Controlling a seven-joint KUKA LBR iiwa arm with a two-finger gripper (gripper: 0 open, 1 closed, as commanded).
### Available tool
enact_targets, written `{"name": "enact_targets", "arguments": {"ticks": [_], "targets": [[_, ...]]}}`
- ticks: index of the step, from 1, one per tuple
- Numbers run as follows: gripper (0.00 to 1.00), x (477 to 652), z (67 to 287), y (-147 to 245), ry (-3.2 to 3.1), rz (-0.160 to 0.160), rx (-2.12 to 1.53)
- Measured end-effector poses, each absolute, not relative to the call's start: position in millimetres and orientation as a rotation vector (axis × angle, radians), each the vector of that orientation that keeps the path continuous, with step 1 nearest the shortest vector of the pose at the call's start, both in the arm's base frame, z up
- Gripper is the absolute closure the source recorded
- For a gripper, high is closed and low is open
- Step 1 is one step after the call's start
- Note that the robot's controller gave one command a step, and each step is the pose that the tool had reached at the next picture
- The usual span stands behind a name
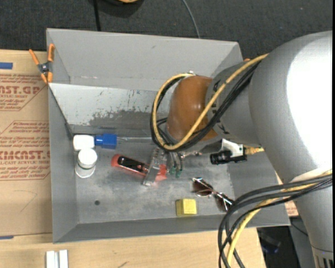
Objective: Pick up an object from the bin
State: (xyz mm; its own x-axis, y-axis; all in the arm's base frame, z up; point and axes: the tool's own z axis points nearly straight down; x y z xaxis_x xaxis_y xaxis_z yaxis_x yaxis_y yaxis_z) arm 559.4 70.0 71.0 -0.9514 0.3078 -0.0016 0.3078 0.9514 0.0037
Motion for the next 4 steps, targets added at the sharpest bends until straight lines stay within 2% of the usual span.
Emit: {"name": "enact_targets", "arguments": {"ticks": [1,2,3,4], "targets": [[1.00,568.8,102.7,69.9,3.120,0.001,0.433],[1.00,570.7,133.7,69.3,3.105,0.008,0.409],[1.00,559.6,85.3,75.5,3.112,0.003,0.443],[1.00,574.6,120.0,85.3,3.111,0.007,0.342]]}}
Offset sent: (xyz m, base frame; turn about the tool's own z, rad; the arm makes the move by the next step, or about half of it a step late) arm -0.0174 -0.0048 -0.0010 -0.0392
